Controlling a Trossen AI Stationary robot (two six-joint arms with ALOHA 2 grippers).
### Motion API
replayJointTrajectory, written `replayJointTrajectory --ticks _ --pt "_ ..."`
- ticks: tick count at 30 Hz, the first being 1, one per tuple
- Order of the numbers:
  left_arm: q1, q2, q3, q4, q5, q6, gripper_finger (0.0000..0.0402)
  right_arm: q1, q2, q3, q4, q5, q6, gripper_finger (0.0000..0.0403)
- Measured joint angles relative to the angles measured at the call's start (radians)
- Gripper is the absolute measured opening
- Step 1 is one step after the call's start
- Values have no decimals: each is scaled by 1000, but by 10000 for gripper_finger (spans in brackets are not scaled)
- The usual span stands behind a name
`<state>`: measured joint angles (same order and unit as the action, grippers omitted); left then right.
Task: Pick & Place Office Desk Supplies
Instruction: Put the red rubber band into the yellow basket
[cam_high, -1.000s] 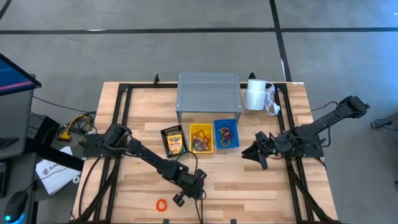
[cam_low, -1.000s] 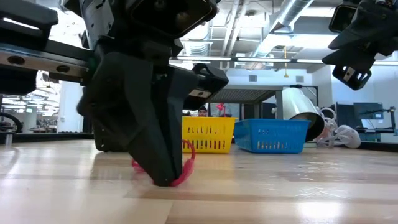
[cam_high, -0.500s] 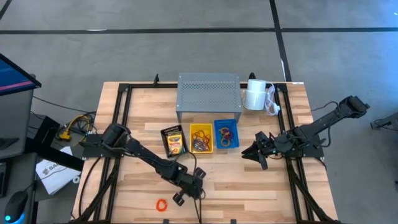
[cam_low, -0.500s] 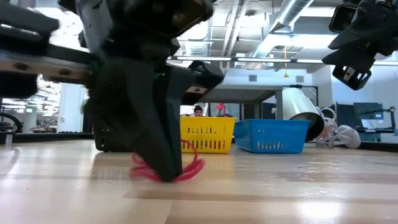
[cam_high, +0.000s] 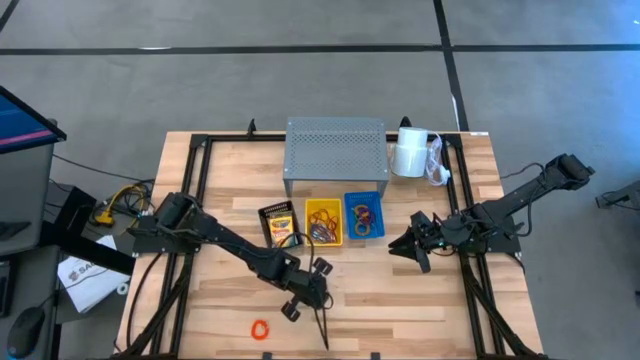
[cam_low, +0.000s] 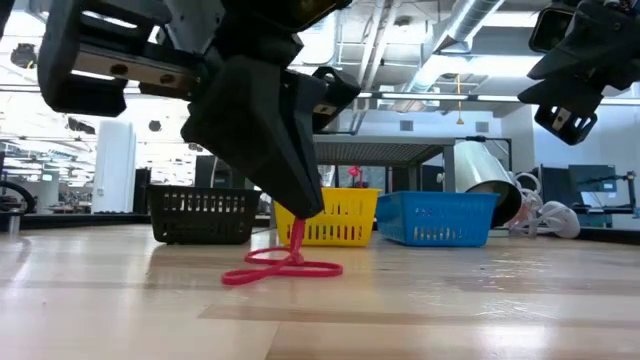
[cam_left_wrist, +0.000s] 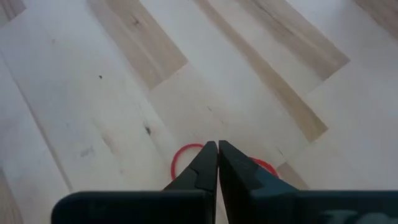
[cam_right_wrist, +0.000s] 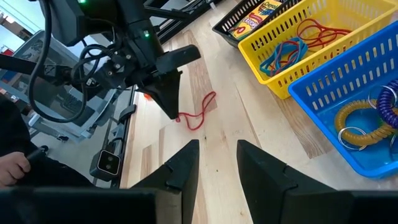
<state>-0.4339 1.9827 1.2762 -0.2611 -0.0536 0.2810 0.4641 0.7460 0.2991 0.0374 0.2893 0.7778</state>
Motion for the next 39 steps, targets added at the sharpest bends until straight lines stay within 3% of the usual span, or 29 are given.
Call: replayJointTrajectory --ticks 9,16,39 --pt "-1 -7 1 -11 -3 0 0 0 0 0 0 0 0 106" --pt "13 -99 3 -17 -28 -1 0 0 0 0 0 0 0 106" --pt "224 -343 3 -57 -80 -40 0 0 0 0 0 0 0 106"
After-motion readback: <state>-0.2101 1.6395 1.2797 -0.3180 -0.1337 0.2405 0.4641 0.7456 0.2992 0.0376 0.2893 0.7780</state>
